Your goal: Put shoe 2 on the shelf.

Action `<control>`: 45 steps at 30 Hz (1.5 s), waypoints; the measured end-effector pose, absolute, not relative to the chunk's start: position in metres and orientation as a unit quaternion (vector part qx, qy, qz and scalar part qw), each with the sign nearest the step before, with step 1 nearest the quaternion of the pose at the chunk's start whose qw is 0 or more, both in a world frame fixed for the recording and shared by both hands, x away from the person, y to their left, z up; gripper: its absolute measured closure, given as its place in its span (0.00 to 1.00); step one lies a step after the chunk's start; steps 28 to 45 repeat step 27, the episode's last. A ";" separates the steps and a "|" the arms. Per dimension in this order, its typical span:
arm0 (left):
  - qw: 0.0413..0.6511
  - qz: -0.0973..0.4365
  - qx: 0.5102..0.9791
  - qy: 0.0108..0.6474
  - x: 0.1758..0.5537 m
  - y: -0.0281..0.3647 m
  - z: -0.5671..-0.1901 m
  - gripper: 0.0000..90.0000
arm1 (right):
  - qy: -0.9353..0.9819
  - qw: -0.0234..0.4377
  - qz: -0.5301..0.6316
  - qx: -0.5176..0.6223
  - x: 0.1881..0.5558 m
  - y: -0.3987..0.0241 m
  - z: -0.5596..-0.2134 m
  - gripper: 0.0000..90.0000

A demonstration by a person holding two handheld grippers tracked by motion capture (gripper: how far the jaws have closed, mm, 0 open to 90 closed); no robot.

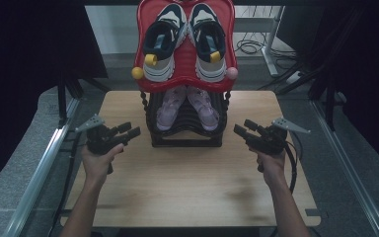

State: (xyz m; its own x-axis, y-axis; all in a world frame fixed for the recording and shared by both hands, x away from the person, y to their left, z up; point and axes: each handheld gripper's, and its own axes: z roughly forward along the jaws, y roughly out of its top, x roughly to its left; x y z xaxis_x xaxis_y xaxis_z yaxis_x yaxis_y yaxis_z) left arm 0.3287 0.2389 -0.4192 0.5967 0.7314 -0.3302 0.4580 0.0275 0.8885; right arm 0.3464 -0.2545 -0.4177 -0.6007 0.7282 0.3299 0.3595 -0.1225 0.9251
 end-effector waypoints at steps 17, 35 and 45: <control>0.522 0.082 0.712 0.463 0.312 0.234 -0.487 0.51 | 0.702 0.139 0.524 0.461 0.336 -0.251 -0.493 0.45; 0.529 0.090 0.705 0.464 0.312 0.238 -0.484 0.49 | 0.695 0.147 0.531 0.461 0.332 -0.252 -0.494 0.45; 0.529 0.090 0.705 0.464 0.312 0.238 -0.484 0.49 | 0.695 0.147 0.531 0.461 0.332 -0.252 -0.494 0.45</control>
